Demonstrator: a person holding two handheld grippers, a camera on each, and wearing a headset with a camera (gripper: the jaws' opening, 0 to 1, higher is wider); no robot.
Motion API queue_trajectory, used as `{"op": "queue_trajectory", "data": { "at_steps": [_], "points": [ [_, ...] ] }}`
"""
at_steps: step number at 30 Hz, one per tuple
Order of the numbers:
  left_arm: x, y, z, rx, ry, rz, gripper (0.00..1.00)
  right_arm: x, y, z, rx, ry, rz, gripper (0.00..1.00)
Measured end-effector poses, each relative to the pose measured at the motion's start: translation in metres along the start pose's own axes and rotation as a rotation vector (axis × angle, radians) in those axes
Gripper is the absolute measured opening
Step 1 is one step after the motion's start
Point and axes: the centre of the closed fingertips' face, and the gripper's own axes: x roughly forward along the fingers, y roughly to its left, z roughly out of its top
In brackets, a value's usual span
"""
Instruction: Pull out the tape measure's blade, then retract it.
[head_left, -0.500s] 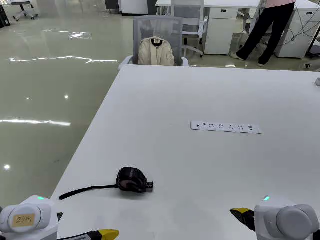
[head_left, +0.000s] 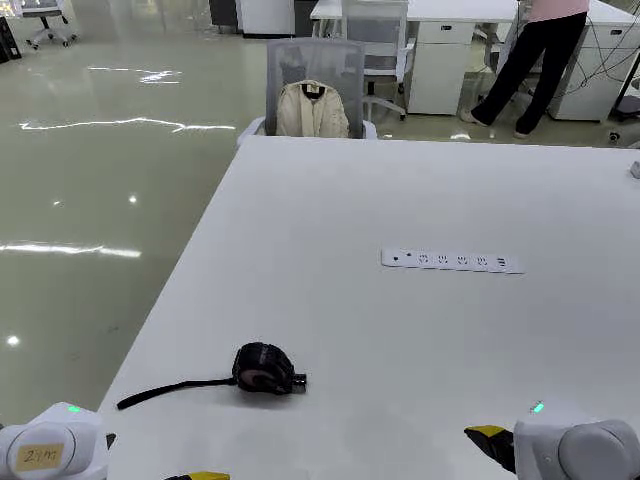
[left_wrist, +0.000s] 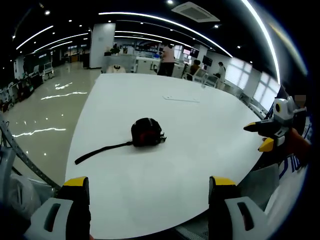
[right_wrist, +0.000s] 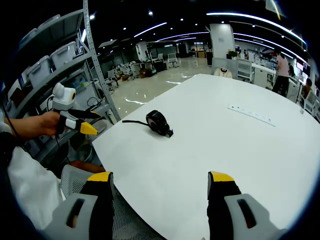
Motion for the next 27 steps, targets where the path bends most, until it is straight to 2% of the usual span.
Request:
{"op": "queue_trajectory", "data": {
  "at_steps": [11, 27],
  "points": [
    [0.0008, 0.0044, 0.0003, 0.011, 0.005, 0.002, 0.96, 0.0017, -0.0002, -0.0009, -0.001, 0.005, -0.004, 0.78],
    [0.0086, 0.0028, 0.0038, 0.032, 0.006, -0.013, 0.96, 0.0094, -0.0066, 0.0012, -0.018, 0.021, -0.007, 0.78]
  ]
}}
